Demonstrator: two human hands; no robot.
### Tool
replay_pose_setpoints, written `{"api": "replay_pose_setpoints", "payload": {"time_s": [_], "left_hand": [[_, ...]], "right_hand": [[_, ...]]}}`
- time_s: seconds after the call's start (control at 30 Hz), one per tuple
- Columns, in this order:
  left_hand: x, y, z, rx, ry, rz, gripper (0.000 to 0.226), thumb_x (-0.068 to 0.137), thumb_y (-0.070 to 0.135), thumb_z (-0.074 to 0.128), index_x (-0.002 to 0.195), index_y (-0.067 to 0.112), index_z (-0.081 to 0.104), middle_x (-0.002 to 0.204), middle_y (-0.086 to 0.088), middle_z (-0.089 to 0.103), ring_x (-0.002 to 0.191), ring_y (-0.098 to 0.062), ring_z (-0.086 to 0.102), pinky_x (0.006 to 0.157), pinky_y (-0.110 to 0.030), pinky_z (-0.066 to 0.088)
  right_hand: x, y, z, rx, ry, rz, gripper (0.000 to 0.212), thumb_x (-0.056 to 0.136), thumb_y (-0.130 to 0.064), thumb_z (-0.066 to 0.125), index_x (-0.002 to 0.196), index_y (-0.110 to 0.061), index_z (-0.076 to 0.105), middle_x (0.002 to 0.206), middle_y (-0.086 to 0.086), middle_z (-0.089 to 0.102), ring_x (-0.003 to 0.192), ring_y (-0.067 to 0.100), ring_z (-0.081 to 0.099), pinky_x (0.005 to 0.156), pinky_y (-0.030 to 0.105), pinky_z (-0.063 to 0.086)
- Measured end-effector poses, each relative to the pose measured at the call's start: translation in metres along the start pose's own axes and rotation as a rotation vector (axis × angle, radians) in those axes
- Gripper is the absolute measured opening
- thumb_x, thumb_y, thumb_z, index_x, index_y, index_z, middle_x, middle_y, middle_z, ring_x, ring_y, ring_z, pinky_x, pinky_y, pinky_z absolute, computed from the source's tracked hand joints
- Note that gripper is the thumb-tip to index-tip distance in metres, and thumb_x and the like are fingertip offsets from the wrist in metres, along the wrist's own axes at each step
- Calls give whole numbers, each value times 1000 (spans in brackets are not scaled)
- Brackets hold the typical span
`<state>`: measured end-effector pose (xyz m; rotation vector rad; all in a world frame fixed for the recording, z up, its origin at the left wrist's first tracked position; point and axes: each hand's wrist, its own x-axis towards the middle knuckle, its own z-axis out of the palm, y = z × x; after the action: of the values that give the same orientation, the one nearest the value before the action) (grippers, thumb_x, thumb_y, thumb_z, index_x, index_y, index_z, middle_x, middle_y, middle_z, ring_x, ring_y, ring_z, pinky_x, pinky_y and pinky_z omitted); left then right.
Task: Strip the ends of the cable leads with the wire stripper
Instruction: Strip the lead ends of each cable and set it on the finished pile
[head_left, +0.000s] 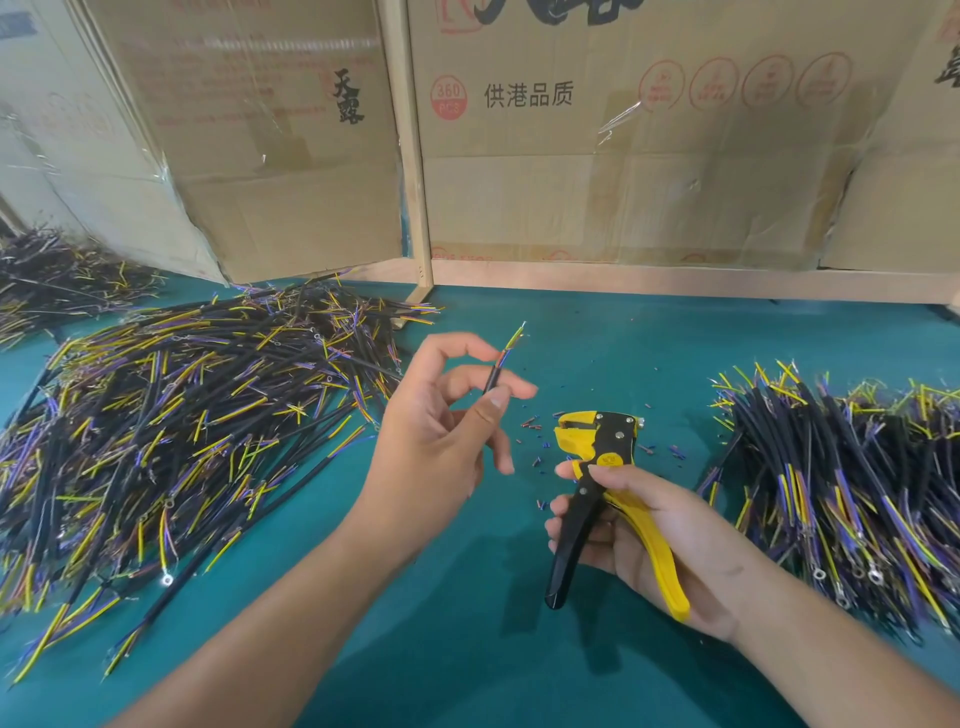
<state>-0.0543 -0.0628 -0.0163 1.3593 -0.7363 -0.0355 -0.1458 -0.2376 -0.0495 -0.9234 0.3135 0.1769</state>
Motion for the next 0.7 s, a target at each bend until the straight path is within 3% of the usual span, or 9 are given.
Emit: {"api": "replay_pose_setpoints", "payload": {"time_s": [0.17,0.27,0.4,0.5,0.63,0.7], "left_hand": [[1,-3,-1,117,-11,34,23,100,8,50,99,30,55,97,2,69,42,-14,36,43,-17,31],[1,-3,-5,283,-67,83,26,102,4,48,99,29,54,94,5,64,46,-11,26,44,-18,27],[1,-3,-10,379,-110,92,30,102,5,46,100,33,56,89,5,60,47,-8,26,45,-15,27],[0,-4,-11,355,-119,68,30,96,8,45,103,33,59,83,2,59,46,-8,27,46,-15,27],[-3,-1,-9,343,-116,93,26,91,6,47,104,25,61,73,-3,53,48,-5,32,49,-12,29],[-3,0,-9,279,-123,91,20,92,9,53,100,25,62,68,3,49,50,-8,31,49,-15,29]], "right_hand": [[-2,-1,0,-14,-34,-17,49,84,-22,61,128,1,61,89,24,65,80,38,68,72,46,60],[-6,-4,0,6,-149,-49,46,88,-19,63,133,-13,60,87,18,58,83,33,61,82,58,54],[-12,-6,2,-51,-261,-67,43,91,-20,61,133,-12,59,88,16,56,82,31,57,81,58,52],[-15,-4,4,-71,-260,-45,34,88,-17,61,117,0,67,90,20,60,79,33,61,74,54,54],[-18,-5,5,-86,-281,-10,24,86,-16,64,106,-3,68,93,26,61,80,38,63,76,53,54],[-19,-5,4,-99,-314,2,26,86,-18,66,107,-4,68,90,24,60,78,36,61,78,54,53]]}}
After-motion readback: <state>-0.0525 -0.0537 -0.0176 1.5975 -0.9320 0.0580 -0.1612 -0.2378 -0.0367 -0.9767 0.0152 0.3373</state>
